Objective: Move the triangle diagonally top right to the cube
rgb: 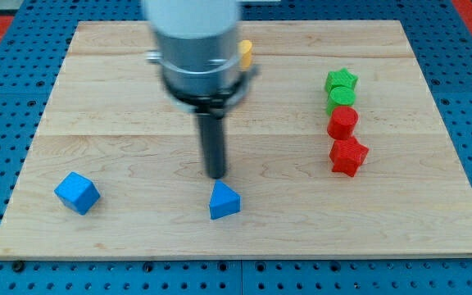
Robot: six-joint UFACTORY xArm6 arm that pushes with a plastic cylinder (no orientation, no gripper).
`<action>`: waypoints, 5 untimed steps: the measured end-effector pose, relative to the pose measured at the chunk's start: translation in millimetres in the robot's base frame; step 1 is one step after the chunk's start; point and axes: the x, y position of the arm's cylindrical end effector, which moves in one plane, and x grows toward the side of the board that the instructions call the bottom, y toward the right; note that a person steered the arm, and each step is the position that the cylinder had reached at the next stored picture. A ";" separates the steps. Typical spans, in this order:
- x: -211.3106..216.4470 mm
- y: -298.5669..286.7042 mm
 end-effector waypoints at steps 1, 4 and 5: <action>35.2 48.5; 64.8 -78.2; 62.2 31.5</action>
